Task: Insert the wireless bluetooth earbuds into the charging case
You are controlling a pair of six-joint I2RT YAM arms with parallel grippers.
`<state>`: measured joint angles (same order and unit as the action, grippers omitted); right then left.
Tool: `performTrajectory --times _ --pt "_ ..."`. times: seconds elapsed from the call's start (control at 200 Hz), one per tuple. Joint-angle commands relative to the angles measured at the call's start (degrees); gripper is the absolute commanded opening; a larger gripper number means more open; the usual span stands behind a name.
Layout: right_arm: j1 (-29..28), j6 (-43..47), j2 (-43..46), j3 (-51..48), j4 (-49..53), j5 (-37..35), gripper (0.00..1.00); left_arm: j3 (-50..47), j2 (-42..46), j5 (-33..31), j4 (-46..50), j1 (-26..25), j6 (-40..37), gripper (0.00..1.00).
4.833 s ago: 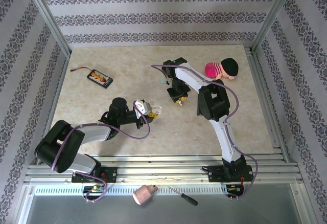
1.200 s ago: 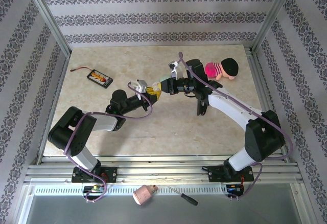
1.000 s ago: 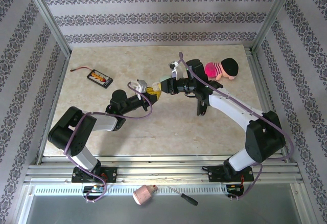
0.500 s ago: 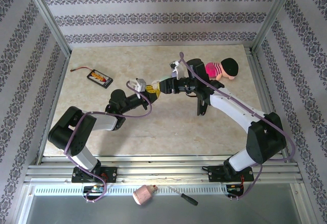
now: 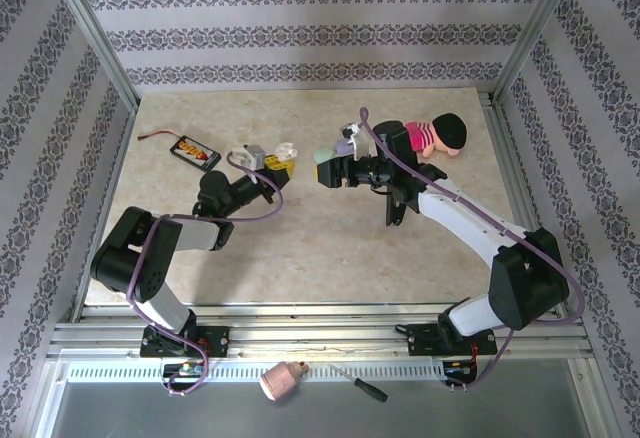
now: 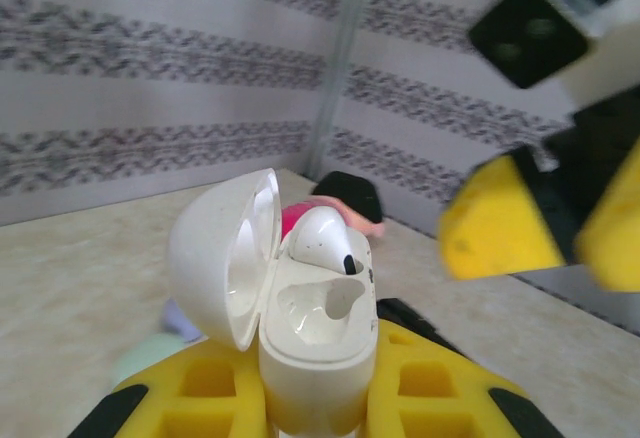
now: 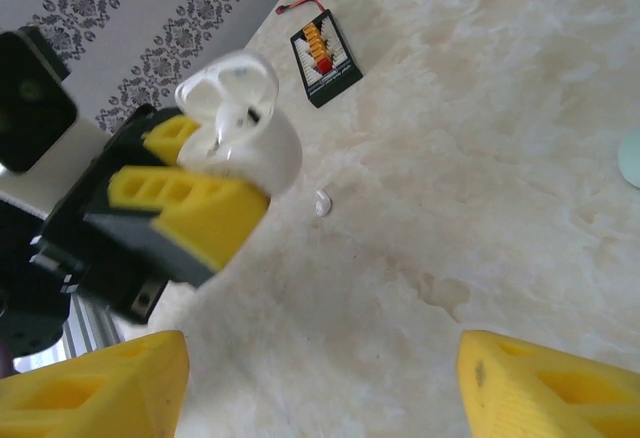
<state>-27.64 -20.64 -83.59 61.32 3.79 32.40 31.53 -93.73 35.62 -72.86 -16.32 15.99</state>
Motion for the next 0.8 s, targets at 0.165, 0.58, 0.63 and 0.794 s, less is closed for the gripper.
performTrajectory --times 0.165,0.58,0.63,0.794 --pt "-6.7 7.5 -4.2 1.0 -2.1 -9.8 0.73 -0.4 3.3 -6.8 8.3 9.3 -3.5 0.0" --pt "-18.9 17.3 -28.2 14.9 -3.8 -18.3 0.66 0.8 4.7 -13.4 13.6 20.2 3.5 0.0" --pt "-19.6 18.0 -31.3 17.2 -3.8 -18.3 0.65 0.6 5.2 -13.9 14.7 20.9 4.1 0.0" --pt "-20.5 17.8 -40.2 24.6 -4.2 -18.3 0.58 0.6 8.0 -15.1 20.2 22.2 4.3 0.0"
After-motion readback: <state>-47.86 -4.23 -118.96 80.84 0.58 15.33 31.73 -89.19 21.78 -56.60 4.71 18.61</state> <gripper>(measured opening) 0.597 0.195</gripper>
